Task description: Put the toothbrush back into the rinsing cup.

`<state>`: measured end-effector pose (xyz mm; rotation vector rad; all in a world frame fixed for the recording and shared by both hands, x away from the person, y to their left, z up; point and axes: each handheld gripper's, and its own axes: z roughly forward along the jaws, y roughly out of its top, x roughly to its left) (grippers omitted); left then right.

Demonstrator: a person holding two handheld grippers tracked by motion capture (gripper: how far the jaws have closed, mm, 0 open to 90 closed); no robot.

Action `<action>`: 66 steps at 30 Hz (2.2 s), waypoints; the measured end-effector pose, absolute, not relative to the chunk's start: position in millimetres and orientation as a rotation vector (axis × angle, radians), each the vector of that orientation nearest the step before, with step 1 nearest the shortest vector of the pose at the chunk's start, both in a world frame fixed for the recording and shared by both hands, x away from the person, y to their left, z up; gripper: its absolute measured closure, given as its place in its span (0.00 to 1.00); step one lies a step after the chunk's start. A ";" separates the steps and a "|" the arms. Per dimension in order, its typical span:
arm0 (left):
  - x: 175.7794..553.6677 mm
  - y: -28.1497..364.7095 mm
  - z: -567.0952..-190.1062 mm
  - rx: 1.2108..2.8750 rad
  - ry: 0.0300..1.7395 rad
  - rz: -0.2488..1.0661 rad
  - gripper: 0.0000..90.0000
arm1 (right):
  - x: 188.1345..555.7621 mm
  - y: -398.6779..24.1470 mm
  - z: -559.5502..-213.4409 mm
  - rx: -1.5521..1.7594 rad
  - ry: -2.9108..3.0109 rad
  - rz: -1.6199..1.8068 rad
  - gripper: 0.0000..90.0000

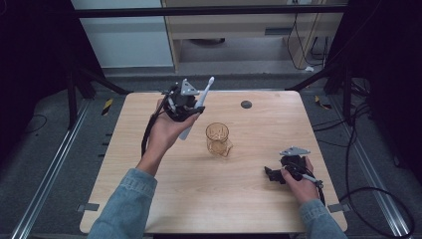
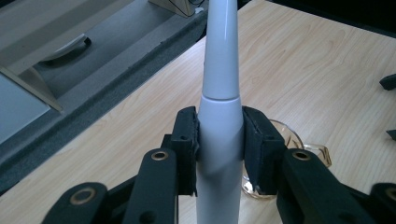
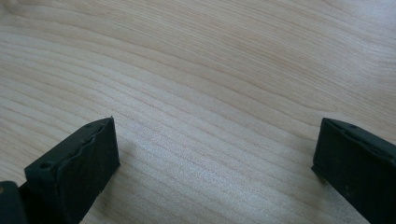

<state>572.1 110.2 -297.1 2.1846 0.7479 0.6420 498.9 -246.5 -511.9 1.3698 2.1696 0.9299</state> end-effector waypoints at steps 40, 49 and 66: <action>591.1 78.7 -285.0 2.029 0.756 0.628 0.75 | 498.8 -247.1 -512.6 1.349 2.170 0.919 0.00; 599.3 66.0 -294.9 2.014 0.754 0.524 0.75 | 498.8 -247.0 -512.6 1.350 2.170 0.920 0.00; 611.8 51.2 -317.1 2.015 0.762 0.465 0.75 | 498.8 -247.1 -512.6 1.349 2.170 0.919 0.00</action>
